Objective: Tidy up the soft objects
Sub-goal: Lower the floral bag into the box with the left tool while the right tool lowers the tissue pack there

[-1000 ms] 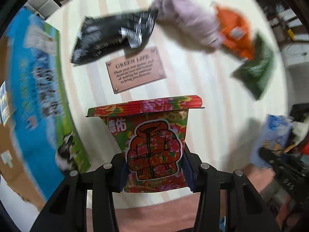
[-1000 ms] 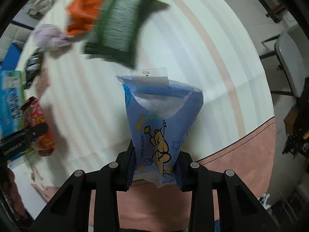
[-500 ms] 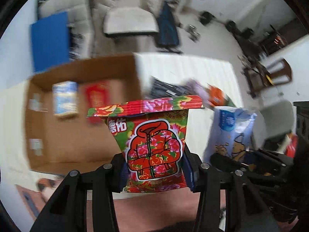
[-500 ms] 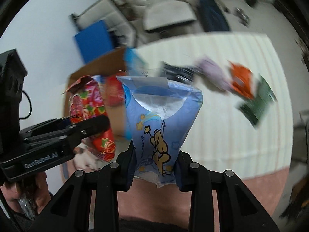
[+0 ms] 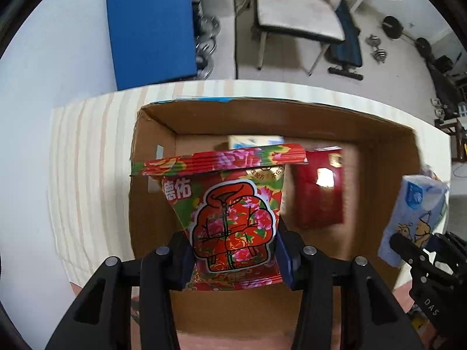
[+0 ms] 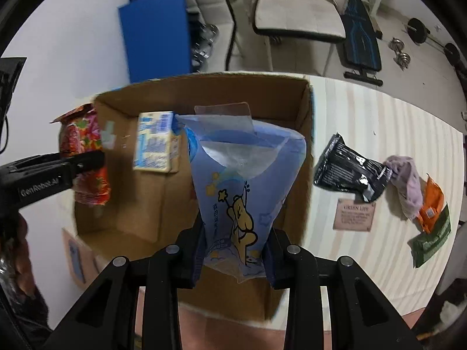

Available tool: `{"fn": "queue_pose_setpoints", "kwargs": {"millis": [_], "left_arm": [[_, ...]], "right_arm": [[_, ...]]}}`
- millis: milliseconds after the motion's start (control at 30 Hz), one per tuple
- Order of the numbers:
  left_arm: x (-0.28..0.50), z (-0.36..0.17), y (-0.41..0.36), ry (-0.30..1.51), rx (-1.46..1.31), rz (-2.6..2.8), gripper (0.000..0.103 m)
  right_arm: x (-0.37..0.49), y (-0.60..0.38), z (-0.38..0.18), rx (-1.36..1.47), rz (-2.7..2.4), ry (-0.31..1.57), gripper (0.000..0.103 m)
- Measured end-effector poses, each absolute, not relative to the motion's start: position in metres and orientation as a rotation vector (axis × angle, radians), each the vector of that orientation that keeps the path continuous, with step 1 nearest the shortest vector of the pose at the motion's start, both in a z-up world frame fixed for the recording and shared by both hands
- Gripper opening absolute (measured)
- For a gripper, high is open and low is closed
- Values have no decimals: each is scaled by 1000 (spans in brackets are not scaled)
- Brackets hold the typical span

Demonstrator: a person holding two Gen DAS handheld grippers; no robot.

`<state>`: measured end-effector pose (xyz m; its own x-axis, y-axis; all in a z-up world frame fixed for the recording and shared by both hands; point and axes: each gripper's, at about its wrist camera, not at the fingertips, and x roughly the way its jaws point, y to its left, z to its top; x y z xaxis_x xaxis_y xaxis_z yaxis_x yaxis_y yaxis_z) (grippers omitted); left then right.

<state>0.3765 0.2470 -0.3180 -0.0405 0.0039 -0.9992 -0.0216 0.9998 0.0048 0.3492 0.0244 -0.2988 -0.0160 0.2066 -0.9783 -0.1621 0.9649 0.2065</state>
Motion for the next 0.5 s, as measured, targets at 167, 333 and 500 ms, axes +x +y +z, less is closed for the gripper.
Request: {"fn": "queue_pose_setpoints", "kwargs": {"millis": [167, 333, 500], "left_arm": [[396, -356, 252, 1671, 124, 77, 43], [401, -378, 250, 1707, 211, 99, 44], [407, -397, 250, 1737, 214, 117, 45]], "right_arm": [[370, 40, -345, -37, 238, 1608, 35], [379, 50, -372, -93, 193, 1634, 35], [384, 52, -388, -115, 170, 1645, 36]]}}
